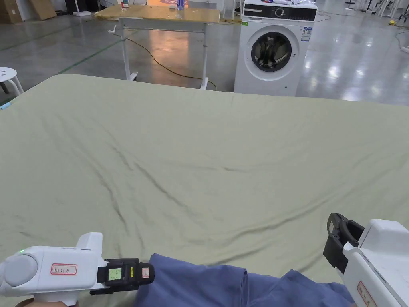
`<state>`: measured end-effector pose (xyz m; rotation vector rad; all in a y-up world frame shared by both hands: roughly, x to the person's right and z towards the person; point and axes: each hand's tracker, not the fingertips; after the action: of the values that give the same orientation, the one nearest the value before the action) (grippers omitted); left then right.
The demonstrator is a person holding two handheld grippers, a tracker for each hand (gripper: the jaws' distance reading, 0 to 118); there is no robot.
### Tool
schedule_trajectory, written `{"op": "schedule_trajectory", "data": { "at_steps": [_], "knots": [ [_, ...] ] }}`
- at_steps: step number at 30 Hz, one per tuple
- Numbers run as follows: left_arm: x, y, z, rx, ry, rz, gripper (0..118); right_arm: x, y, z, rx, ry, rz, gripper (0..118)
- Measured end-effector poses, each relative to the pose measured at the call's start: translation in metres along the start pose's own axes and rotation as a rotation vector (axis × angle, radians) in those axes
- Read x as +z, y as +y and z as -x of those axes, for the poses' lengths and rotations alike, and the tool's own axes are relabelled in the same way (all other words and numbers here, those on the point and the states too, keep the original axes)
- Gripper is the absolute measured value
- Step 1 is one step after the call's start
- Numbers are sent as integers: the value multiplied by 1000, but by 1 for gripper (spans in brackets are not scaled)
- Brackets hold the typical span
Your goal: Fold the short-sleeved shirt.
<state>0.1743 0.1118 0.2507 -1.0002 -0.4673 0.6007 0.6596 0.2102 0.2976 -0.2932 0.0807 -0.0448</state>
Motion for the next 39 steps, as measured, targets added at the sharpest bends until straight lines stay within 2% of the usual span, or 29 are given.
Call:
{"op": "schedule_trajectory", "data": {
  "at_steps": [5, 7, 9, 11, 12, 15, 16, 19, 21, 27, 30, 39],
  "knots": [
    [-28, -7, 39, 79, -146, 74, 62, -1, 1, 1, 3, -5, 5, 0],
    [-30, -9, 47, 113, -259, 20, 62, -1, 1, 1, 3, -12, 11, 0],
    [-36, -9, 52, 155, -305, 12, 62, 0, 0, 1, 2, -14, 13, 0],
    [-45, -6, 64, 125, -332, 21, 59, -1, 0, 1, 6, -18, 18, 0],
    [-50, -6, 62, 112, -330, 26, 54, -1, -1, 2, 4, -18, 20, 0],
    [-57, -8, 43, 26, -270, 46, 29, -2, -1, 4, 0, -15, 26, 0],
    [-58, -8, 44, 45, -284, 37, 17, -2, -1, 5, 0, -15, 27, 0],
    [-52, -7, 43, 65, -295, 32, 9, -2, 0, 6, 5, -16, 28, 0],
    [-43, -7, 33, 1, -284, 11, 7, -2, 1, 7, 9, -20, 27, 0],
    [-4, 1, 4, -45, -248, -39, 6, -2, 3, 9, 19, -18, 34, 0],
    [31, 13, -2, -95, -167, -75, 6, -4, 4, 9, 24, -14, 34, 0],
    [126, 47, -17, -87, 143, -130, 6, -11, 5, 20, 32, 24, 32, 0]
  ]
}}
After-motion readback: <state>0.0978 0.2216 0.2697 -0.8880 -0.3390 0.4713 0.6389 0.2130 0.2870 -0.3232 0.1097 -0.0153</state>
